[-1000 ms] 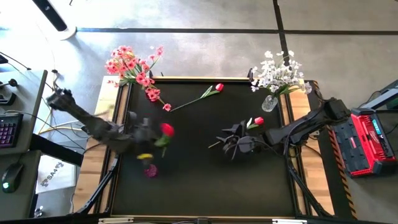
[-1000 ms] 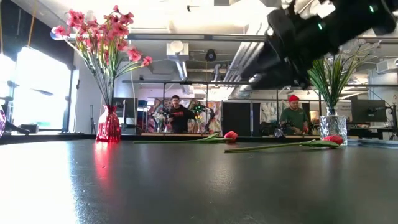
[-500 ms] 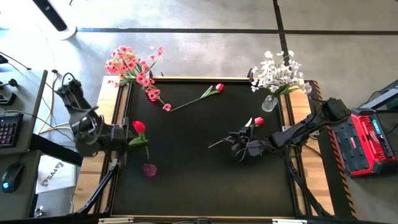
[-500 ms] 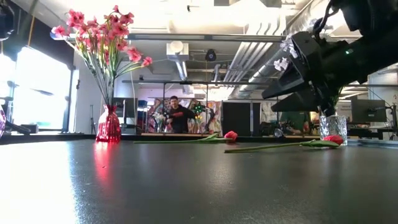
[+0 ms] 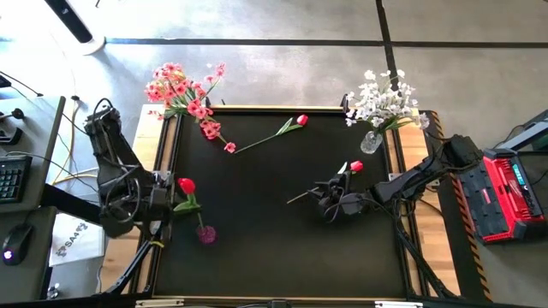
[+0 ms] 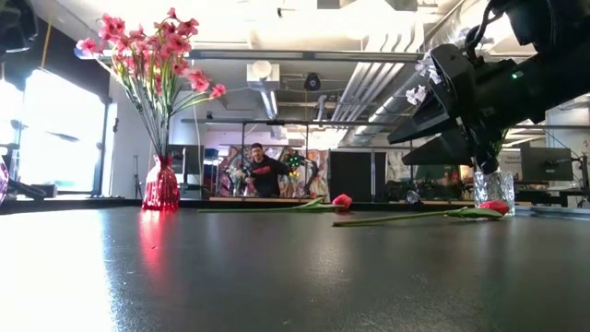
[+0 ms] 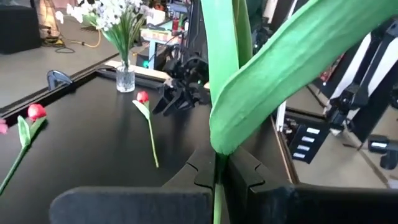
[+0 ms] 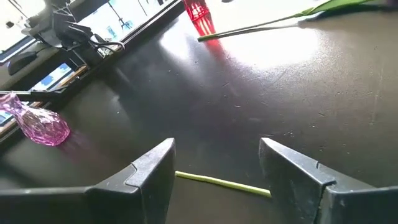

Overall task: Sort flowers into vase by color
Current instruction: Put the center red flower into the violet vase

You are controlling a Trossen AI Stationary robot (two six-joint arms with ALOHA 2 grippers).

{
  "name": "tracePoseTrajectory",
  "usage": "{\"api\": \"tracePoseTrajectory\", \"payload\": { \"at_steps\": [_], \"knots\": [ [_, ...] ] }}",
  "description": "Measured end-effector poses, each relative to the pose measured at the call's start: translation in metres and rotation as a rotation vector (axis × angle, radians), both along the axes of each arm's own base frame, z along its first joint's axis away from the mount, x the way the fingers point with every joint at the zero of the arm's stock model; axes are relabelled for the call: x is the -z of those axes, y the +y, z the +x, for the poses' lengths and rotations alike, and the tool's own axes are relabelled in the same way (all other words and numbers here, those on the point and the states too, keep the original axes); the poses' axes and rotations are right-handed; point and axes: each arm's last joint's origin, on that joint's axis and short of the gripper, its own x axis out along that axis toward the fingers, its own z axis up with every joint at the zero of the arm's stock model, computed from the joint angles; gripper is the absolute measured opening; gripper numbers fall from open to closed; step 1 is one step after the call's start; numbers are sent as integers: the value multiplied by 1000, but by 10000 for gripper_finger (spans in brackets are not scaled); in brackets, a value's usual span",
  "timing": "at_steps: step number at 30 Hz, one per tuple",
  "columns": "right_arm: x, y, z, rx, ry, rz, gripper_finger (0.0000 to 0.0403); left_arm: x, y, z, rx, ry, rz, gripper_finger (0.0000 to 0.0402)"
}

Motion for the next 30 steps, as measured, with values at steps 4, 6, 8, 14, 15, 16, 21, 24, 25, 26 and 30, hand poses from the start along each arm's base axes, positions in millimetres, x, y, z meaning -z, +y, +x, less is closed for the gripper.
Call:
{"api": "tracePoseTrajectory", "payload": {
  "at_steps": [4, 6, 8, 14, 15, 16, 21, 24, 25, 26, 30],
  "knots": [
    [0, 0, 0, 3, -5, 9, 220, 8, -2, -1, -15, 27, -39, 0],
    [0, 1, 0, -5, -6, 17, 220, 13, -1, -2, -27, 44, -39, 0],
    [0, 3, -1, -16, -6, 18, 220, 17, -2, -1, -38, 60, -32, 2],
    [0, 11, -3, -55, -6, 19, 220, 25, -3, 4, -71, 90, 2, 32],
    [0, 13, -4, -67, -4, 21, 220, 26, -4, 5, -74, 92, 4, 41],
    [0, 15, -4, -81, -2, 20, 220, 26, -4, 5, -74, 92, 4, 50],
    [2, 21, -5, -216, 52, 13, 220, 22, 0, 3, -72, 82, 0, 95],
    [4, 18, -4, -280, 95, 56, 220, 16, 6, 0, -67, 65, -29, 114],
    [5, 17, -4, -285, 104, 70, 220, 14, 8, -1, -63, 58, -40, 118],
    [6, 15, -4, -284, 107, 90, 220, 11, 10, -3, -58, 53, -47, 121],
    [6, 11, -2, -280, 112, 100, 220, 5, 15, -5, -38, 38, -37, 125]
  ]
}}
